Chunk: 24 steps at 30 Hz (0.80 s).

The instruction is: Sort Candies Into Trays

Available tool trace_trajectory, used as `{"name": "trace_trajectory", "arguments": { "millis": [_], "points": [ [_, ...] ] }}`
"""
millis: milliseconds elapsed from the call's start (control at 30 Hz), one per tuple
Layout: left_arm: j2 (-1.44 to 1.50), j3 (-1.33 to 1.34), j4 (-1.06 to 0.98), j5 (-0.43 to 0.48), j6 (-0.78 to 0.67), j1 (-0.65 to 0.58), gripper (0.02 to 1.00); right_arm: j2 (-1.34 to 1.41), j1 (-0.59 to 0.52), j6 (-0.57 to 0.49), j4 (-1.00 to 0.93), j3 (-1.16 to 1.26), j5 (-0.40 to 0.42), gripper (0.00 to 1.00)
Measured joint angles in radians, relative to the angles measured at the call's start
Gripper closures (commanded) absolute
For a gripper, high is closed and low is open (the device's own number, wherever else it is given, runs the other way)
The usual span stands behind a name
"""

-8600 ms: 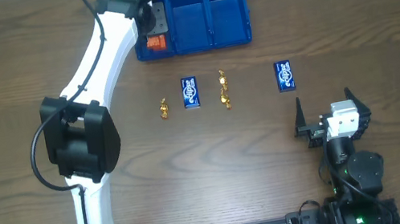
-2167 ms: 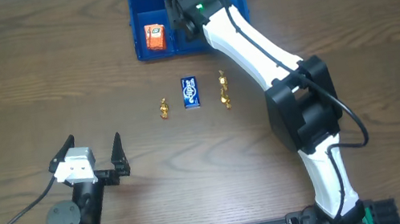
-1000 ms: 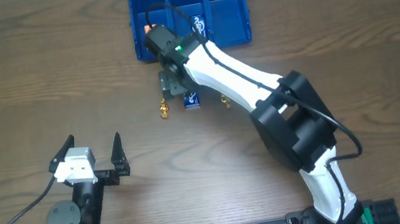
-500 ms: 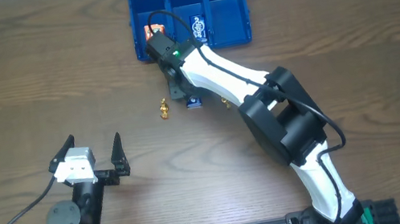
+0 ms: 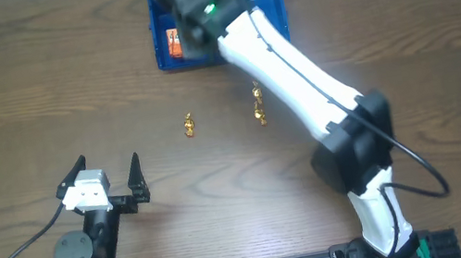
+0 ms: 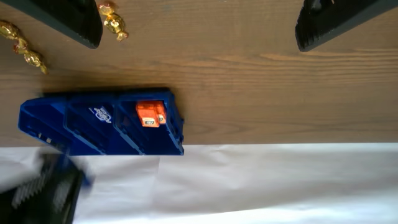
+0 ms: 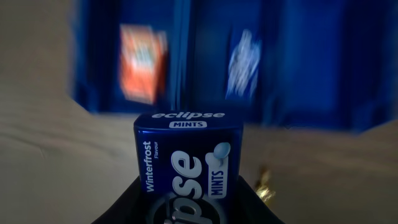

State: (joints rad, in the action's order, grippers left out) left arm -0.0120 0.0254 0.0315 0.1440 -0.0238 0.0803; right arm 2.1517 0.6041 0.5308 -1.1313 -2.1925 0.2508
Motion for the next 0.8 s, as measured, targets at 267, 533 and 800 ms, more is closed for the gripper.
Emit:
{"name": "trace_trajectory", "arguments": {
  "millis": [267, 533, 800],
  "points": [
    [0.000, 0.000, 0.001, 0.000, 0.000, 0.000, 0.023, 0.064, -0.123, -0.121, 0.187, -0.115, 0.083, 0.965],
    [0.000, 0.000, 0.000, 0.000, 0.000, 0.000, 0.020, 0.245, -0.134, -0.126, 0.195, -0.108, 0.056, 0.965],
    [0.000, 0.000, 0.000, 0.000, 0.000, 0.000, 0.020, 0.246, -0.134, -0.126, 0.201, -0.108, 0.033, 0.851]
  ]
}}
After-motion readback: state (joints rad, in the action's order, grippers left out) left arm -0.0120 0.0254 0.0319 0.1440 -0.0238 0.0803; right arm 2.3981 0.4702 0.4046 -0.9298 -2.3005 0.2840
